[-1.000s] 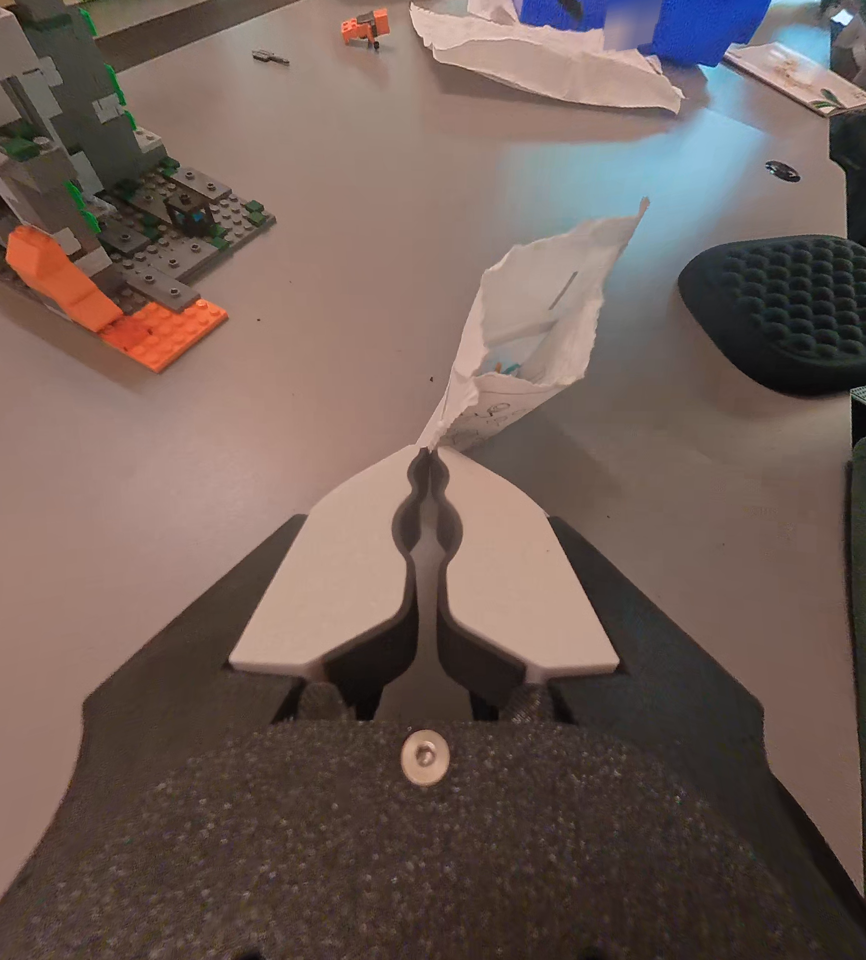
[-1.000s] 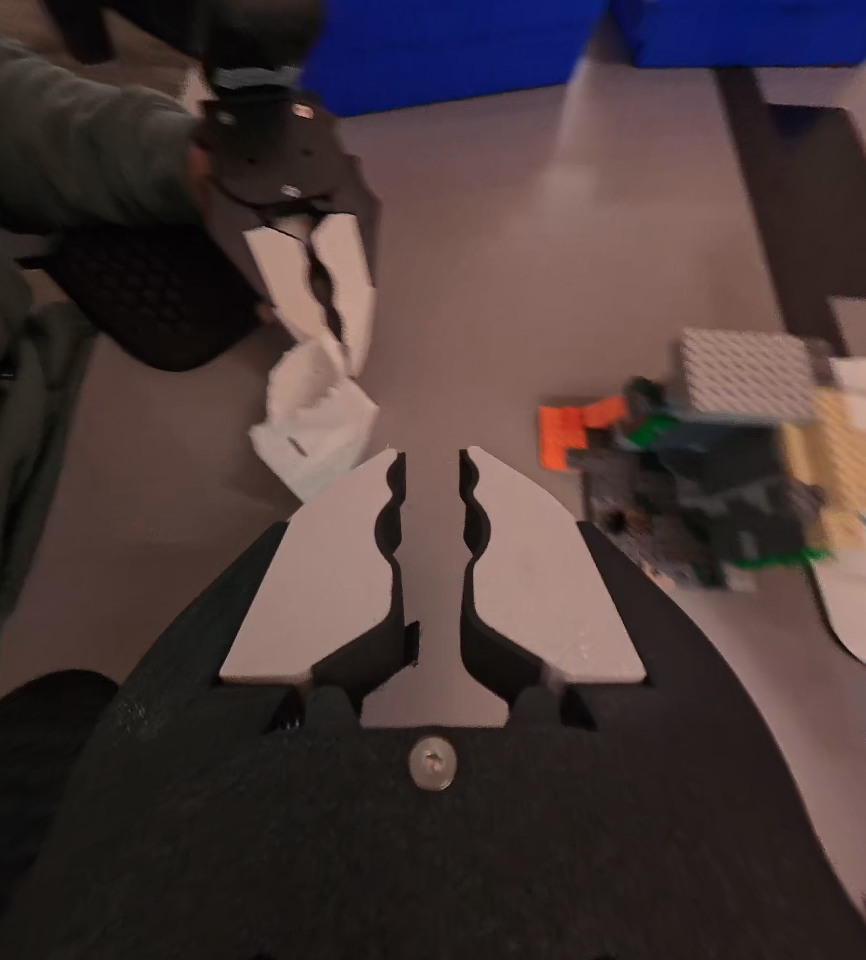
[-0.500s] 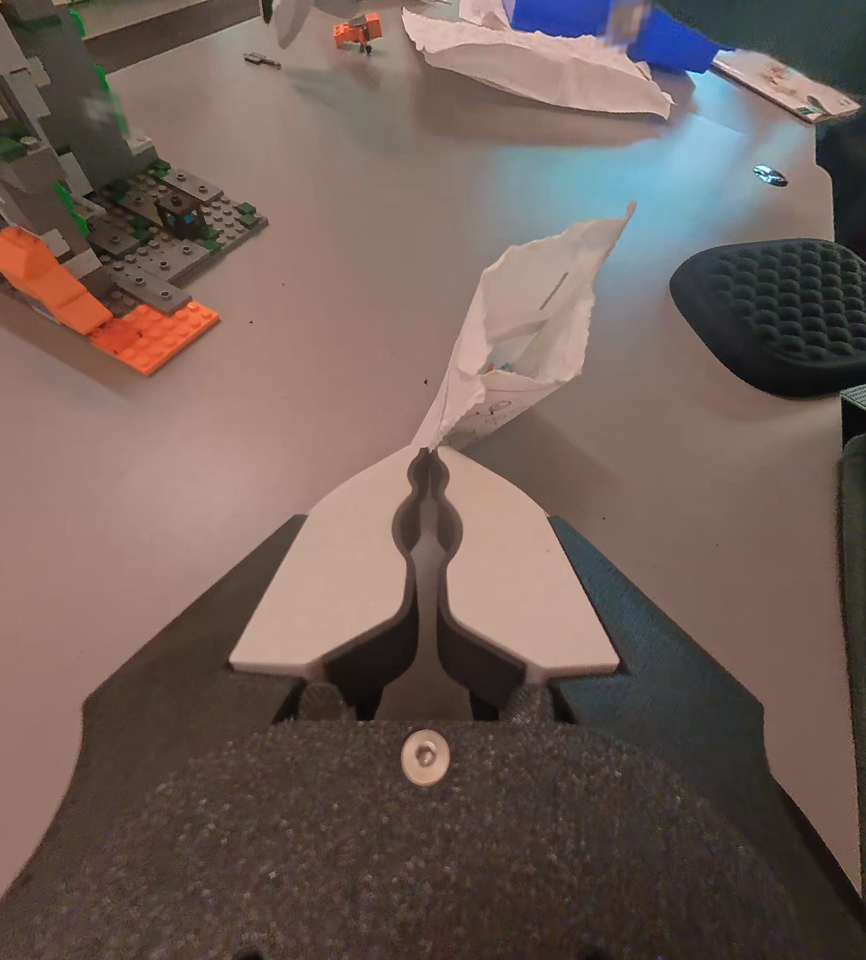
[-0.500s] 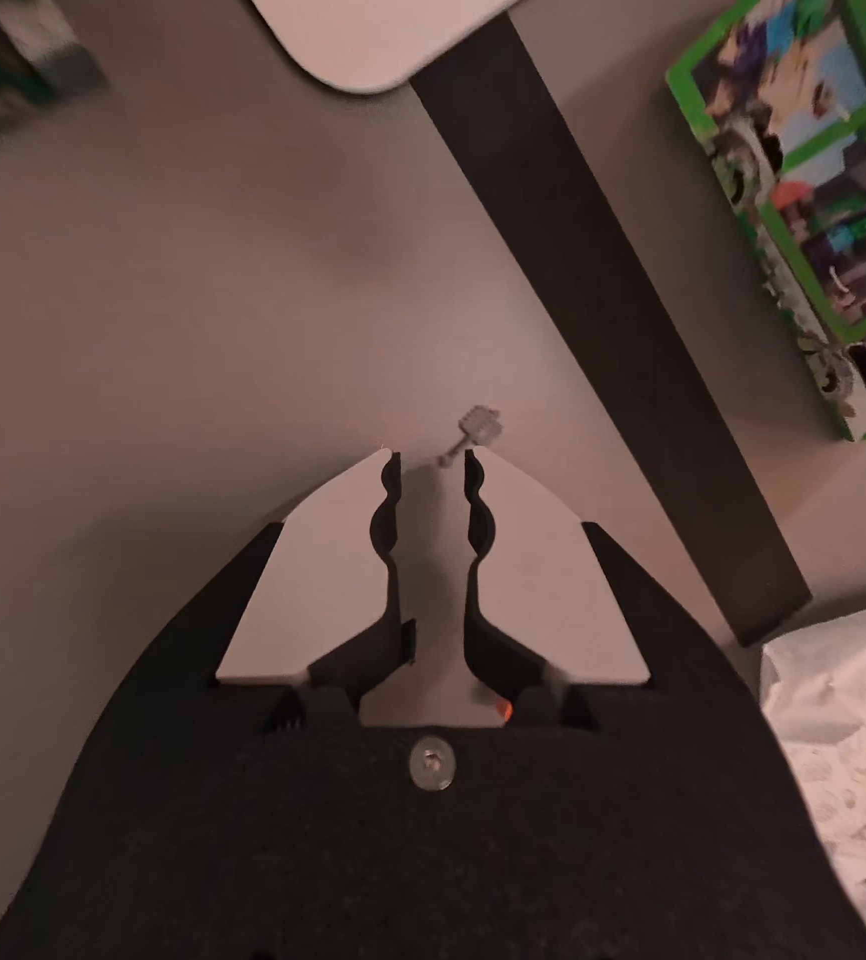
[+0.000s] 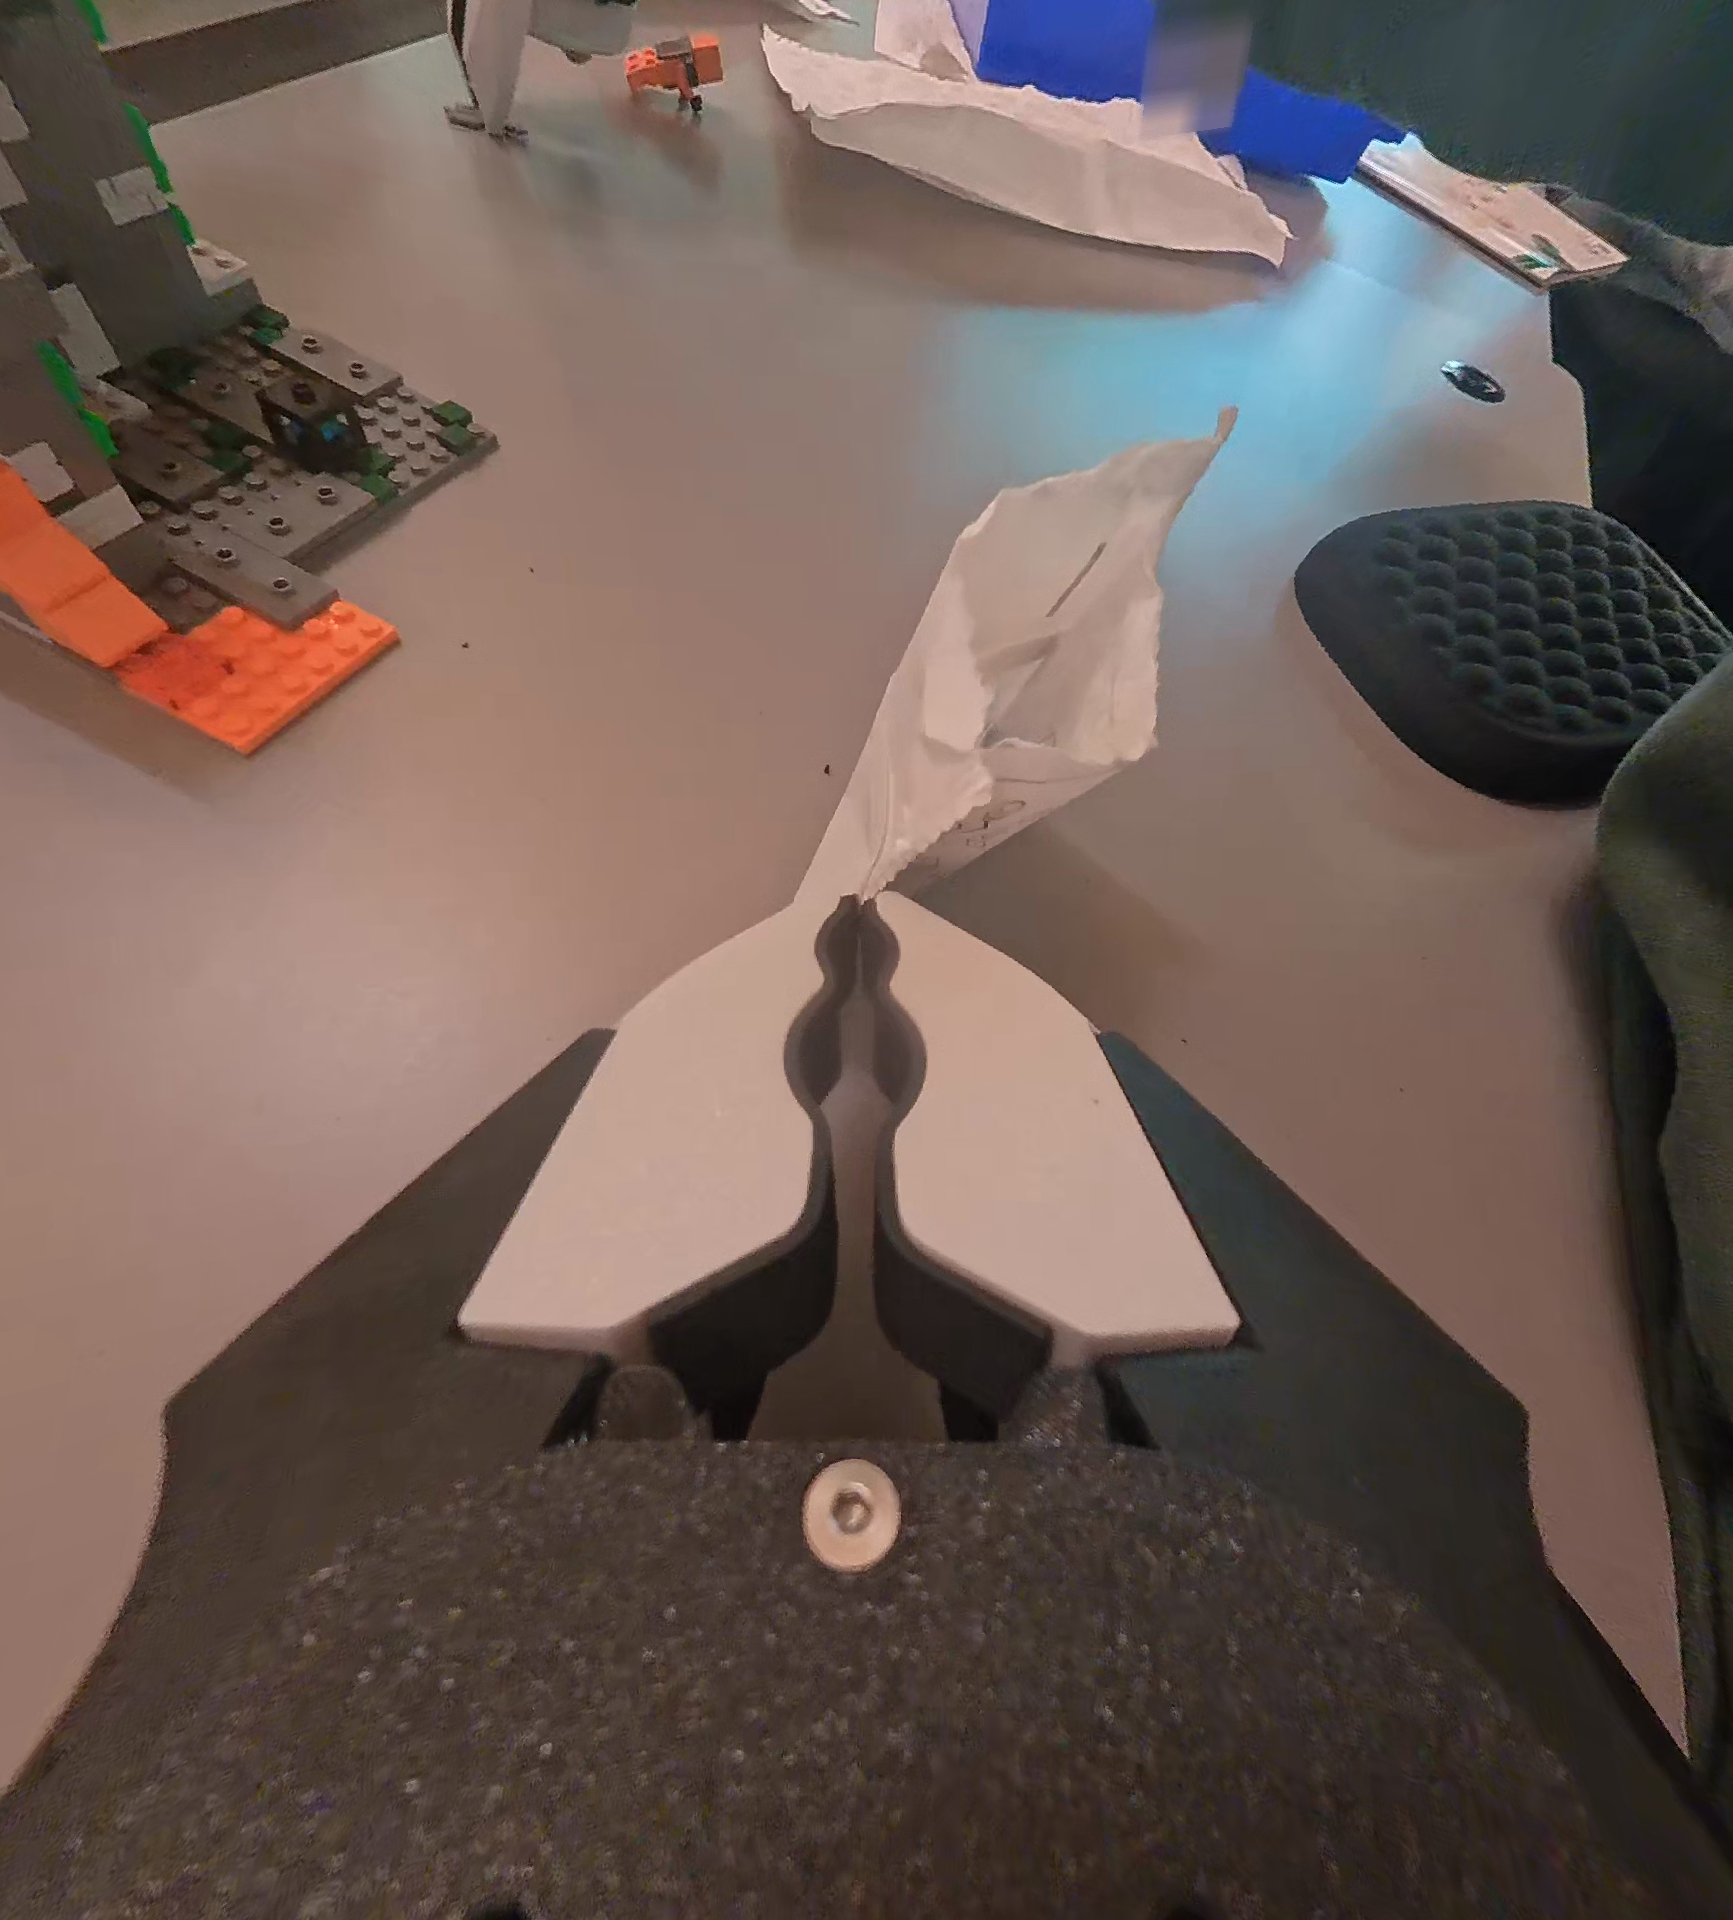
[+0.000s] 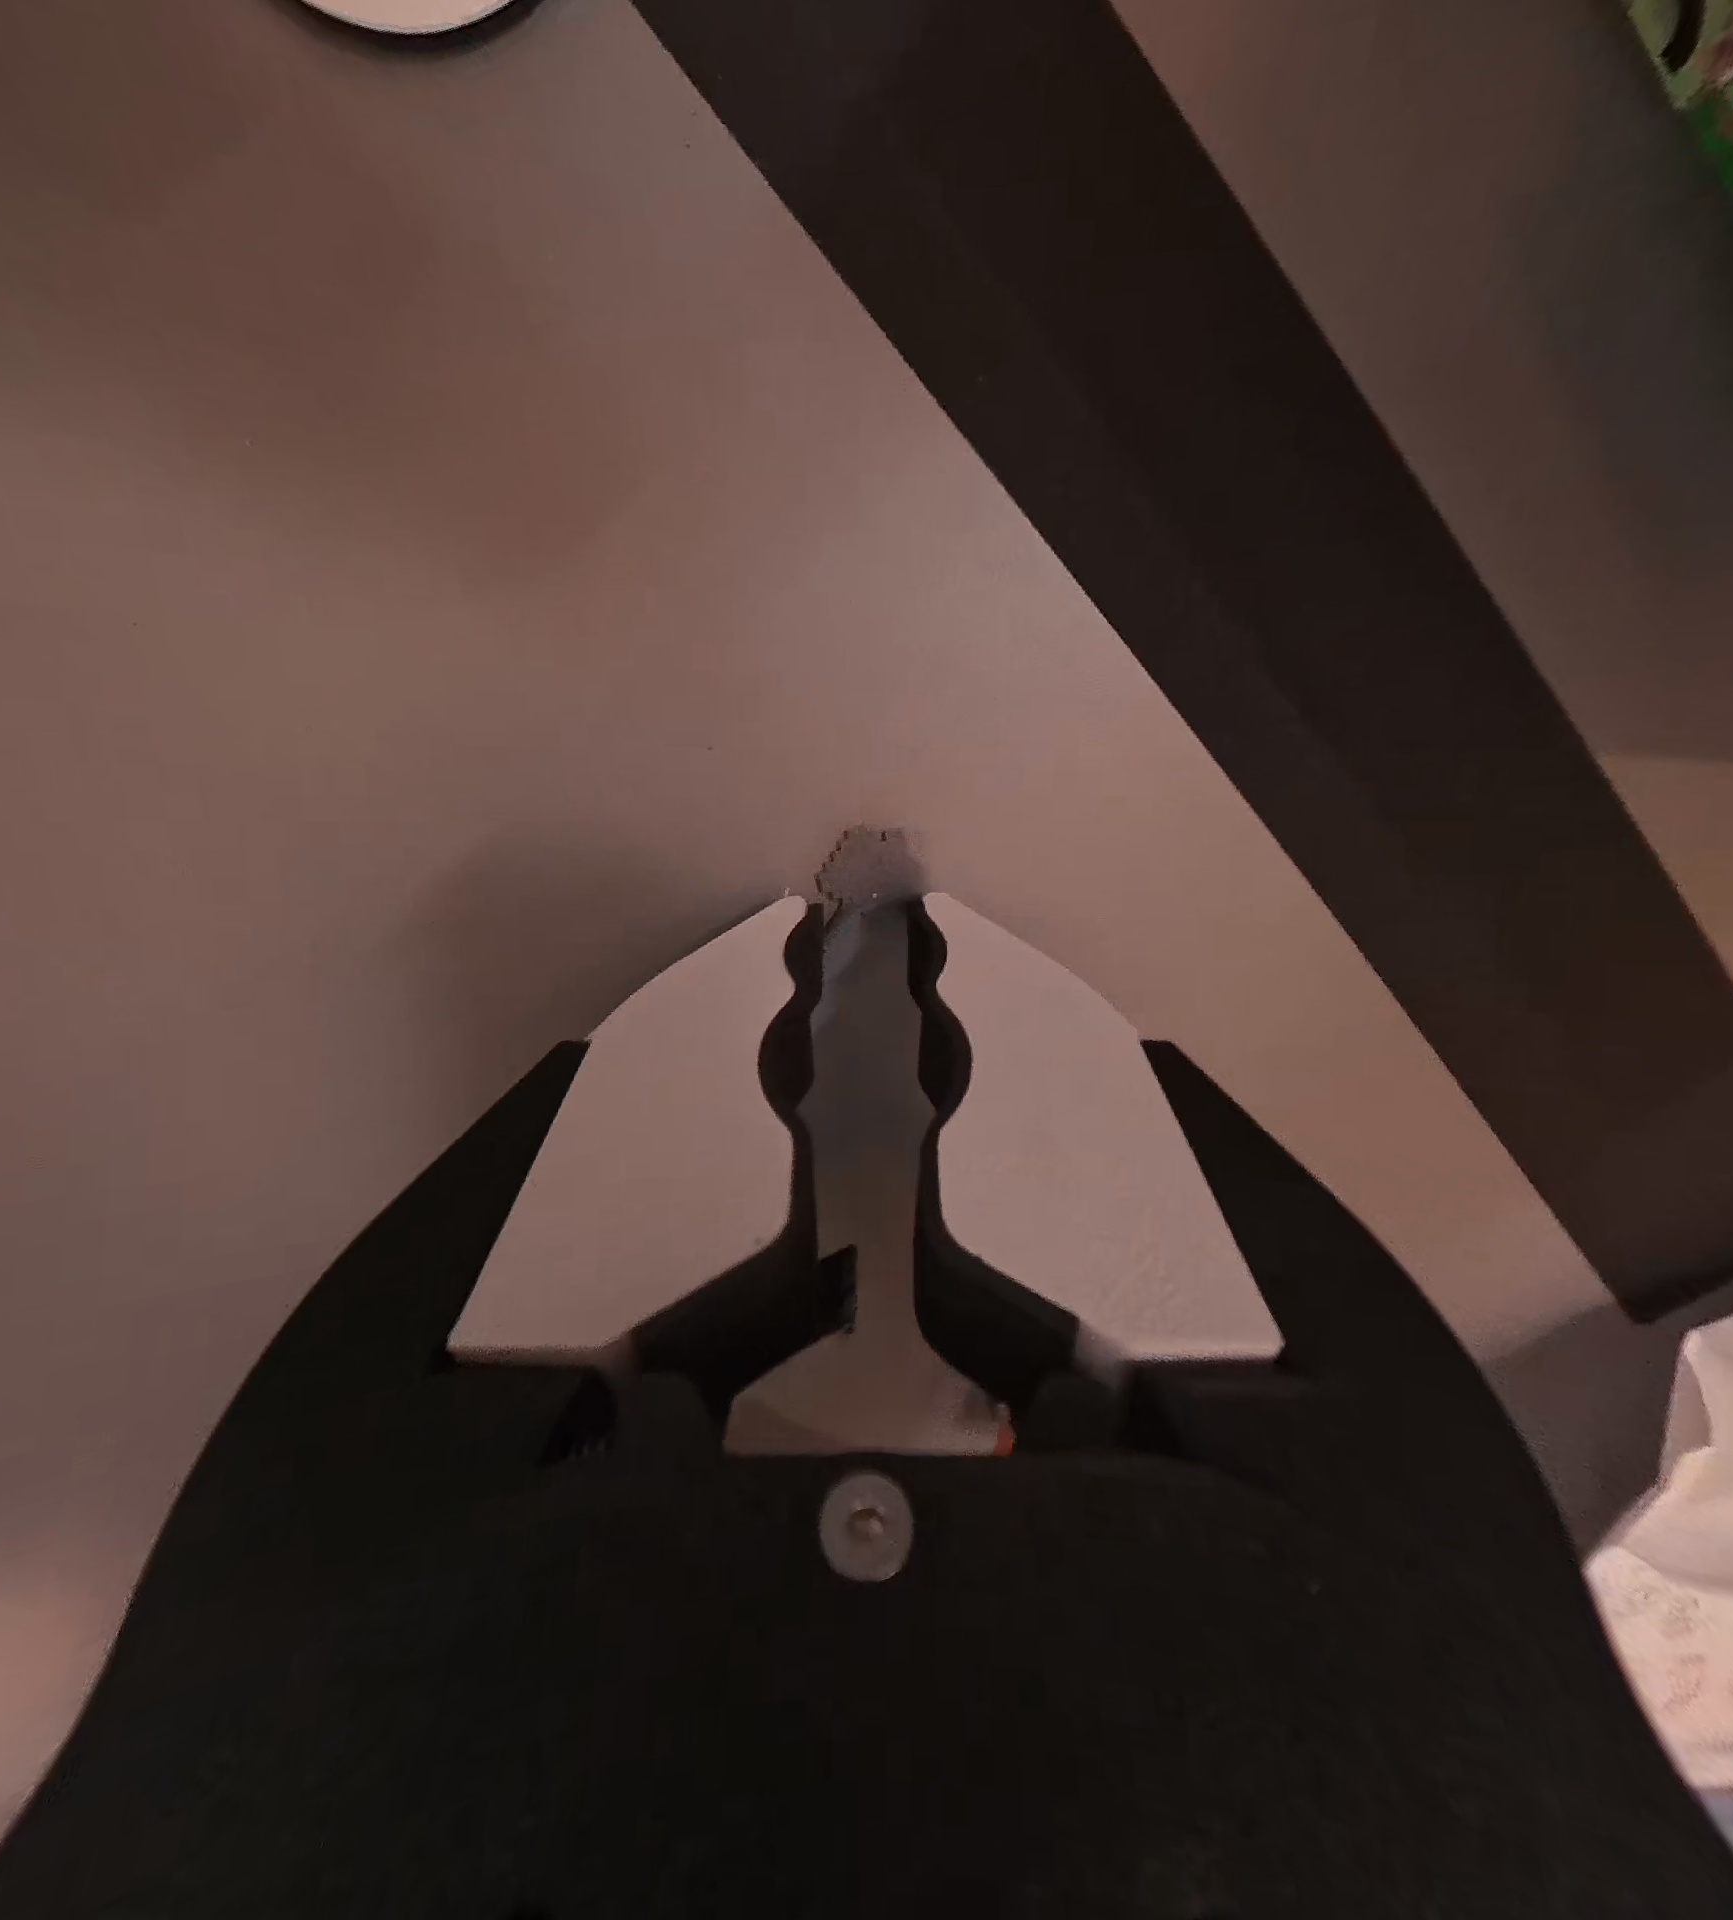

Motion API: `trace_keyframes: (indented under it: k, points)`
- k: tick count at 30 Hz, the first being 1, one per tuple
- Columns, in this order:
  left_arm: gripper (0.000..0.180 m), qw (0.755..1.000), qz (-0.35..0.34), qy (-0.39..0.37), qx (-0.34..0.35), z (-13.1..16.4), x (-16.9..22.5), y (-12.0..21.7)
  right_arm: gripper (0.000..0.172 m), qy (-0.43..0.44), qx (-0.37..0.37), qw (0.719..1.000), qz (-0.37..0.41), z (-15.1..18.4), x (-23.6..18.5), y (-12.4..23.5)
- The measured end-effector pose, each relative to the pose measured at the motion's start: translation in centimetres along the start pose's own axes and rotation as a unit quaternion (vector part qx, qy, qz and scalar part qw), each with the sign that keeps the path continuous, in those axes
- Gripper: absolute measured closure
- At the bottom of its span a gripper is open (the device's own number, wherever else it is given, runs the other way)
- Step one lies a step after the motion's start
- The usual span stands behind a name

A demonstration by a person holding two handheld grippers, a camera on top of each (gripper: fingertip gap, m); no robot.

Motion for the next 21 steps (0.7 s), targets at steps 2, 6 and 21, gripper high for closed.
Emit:
trace_keyframes:
  k: [2, 6, 21]
  points:
    - [0.180, 1.000, 0.001, -0.002, -0.001, 0.0, 0.0, 0.0, 0.161, -0.012, 0.001, 1.000, 0.000, 0.0, 0.0, 0.0]
    - [0.180, 1.000, -0.003, -0.006, -0.003, 0.0, 0.1, 0.1, 0.163, -0.028, 0.006, 1.000, -0.001, 0.1, 0.1, 0.0]
    - [0.180, 1.000, -0.010, -0.004, -0.002, 0.0, 0.2, 0.1, 0.172, 0.101, 0.126, 0.987, -0.019, 0.2, -9.4, 4.2]
Point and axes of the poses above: each gripper's, where its closed fingertips meet, y back along the fingers, z out of its underside, x = y × z across the jaws, the point moved 7 cm from there along y, back along the fingers, and after that the axes turned 2 degrees about -x, right-handed, at the moved point
